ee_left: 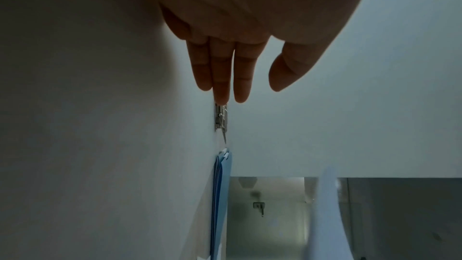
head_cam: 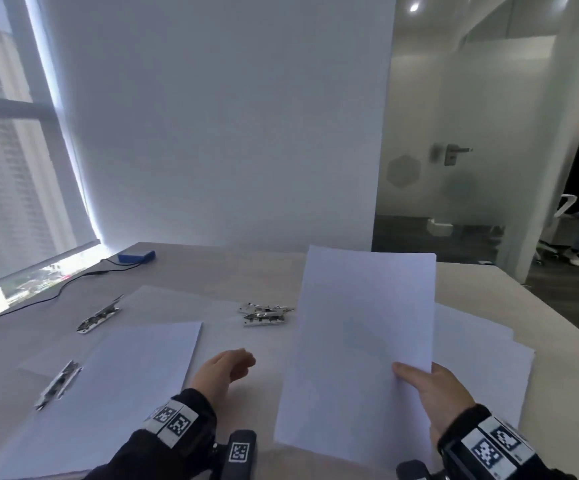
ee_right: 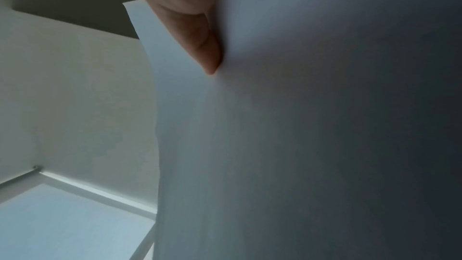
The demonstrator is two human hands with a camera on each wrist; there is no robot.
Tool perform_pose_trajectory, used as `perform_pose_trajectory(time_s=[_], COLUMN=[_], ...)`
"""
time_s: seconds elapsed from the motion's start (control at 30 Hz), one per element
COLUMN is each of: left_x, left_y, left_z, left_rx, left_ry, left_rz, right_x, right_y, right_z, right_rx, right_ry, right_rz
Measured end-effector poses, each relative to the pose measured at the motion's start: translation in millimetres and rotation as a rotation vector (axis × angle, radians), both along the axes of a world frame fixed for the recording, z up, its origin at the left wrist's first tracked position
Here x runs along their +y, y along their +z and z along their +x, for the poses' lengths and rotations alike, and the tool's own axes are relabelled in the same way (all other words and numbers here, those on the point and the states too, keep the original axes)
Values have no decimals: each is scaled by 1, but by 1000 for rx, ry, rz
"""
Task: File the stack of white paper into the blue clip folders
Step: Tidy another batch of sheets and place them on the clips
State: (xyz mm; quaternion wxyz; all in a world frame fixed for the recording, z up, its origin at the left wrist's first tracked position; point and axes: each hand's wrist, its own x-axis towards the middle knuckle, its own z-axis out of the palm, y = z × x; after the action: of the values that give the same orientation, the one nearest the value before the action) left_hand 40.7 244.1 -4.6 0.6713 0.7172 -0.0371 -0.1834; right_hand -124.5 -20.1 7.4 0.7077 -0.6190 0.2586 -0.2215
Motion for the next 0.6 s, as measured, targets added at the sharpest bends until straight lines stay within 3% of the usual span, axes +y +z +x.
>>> perform_pose_trajectory(time_s=[0.3,0.6], left_x=[43,102], left_y=[4,-3], left_z=[-8,15], left_rx=[83,204], left_ry=[-61,-4], left_rz=[74,152], right_x=[67,87], right_y=[-27,-13], right_z=[61,74], right_rx=[141,250], right_ry=[245,400], right_rz=[-56,203])
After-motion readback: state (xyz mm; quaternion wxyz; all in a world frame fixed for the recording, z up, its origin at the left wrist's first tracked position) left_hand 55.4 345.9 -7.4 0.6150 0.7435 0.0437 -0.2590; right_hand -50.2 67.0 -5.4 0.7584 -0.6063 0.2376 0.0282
